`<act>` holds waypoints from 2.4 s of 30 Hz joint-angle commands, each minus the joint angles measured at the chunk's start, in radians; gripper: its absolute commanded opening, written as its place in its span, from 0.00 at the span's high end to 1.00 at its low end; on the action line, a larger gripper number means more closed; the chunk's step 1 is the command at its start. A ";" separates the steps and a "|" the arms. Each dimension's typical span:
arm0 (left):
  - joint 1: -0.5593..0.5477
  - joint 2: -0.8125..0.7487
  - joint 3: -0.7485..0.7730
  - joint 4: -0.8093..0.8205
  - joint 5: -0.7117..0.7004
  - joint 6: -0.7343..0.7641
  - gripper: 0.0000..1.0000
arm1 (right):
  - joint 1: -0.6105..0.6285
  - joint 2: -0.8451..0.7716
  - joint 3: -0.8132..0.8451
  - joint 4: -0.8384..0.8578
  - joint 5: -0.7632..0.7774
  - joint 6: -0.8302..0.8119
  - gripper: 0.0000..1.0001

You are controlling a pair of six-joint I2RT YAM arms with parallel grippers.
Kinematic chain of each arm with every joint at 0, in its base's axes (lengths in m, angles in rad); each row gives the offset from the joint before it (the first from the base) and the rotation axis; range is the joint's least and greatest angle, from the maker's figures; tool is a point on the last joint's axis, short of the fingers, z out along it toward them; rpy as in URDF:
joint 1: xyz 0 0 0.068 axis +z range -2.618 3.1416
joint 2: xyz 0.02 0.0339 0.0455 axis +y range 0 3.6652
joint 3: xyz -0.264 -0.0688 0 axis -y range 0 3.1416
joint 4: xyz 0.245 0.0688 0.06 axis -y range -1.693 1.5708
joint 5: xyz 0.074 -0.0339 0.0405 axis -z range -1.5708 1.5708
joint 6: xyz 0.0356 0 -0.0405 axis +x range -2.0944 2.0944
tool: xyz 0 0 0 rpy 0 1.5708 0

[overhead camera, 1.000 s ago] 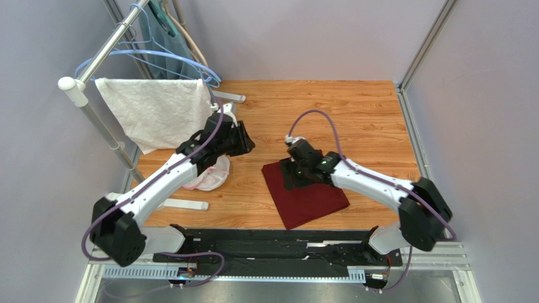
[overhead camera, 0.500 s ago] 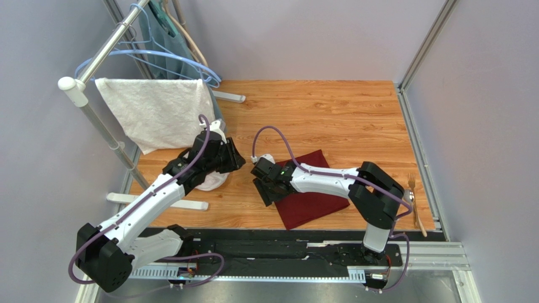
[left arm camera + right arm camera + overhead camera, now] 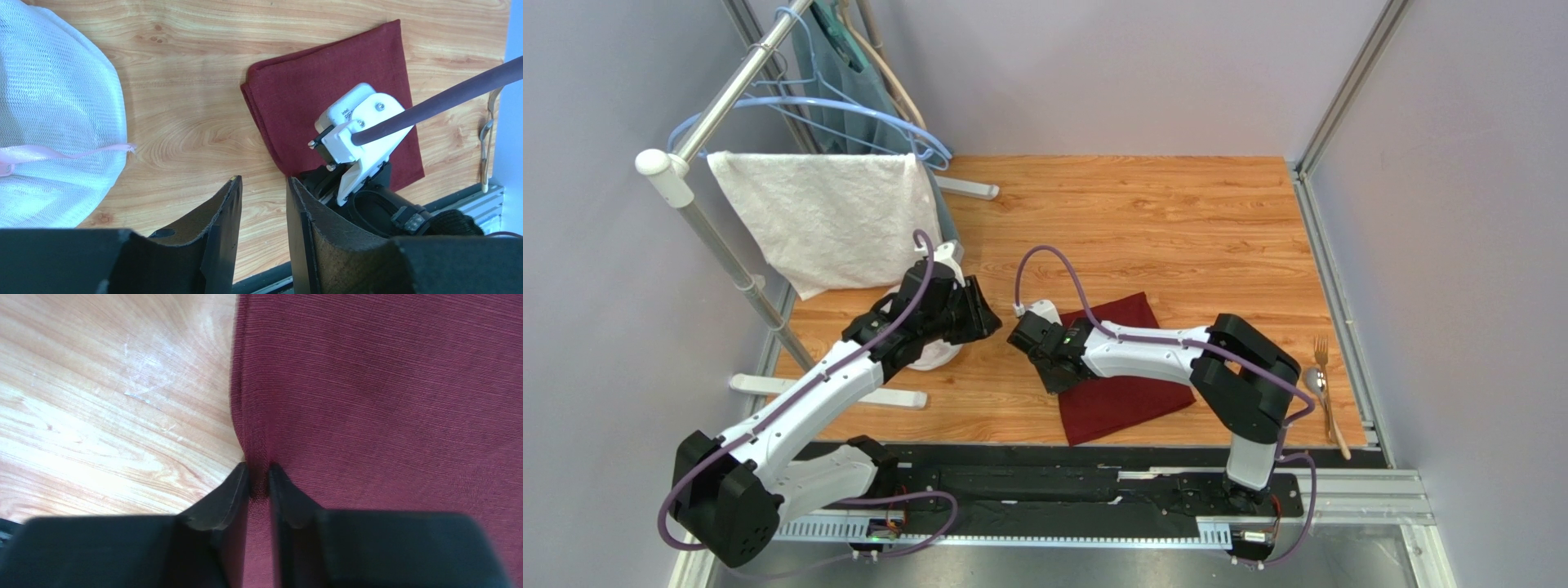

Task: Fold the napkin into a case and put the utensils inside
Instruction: Pick up the lower triangle-folded napkin from the center of the board, then fold the lower triangle-folded napkin at the center of the board.

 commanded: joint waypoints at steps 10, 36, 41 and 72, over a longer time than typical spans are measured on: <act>0.017 0.152 -0.027 0.116 0.245 0.033 0.32 | -0.061 -0.100 -0.055 0.133 -0.214 0.101 1.00; -0.008 0.516 0.010 0.302 0.314 -0.221 0.52 | -0.184 -0.248 -0.262 0.426 -0.514 0.180 1.00; -0.023 0.471 0.050 0.251 0.231 -0.136 0.71 | -0.216 -0.242 -0.315 0.528 -0.611 0.224 1.00; -0.226 0.668 0.472 -0.034 -0.152 0.024 1.00 | -0.420 -0.306 -0.592 0.779 -0.930 0.264 1.00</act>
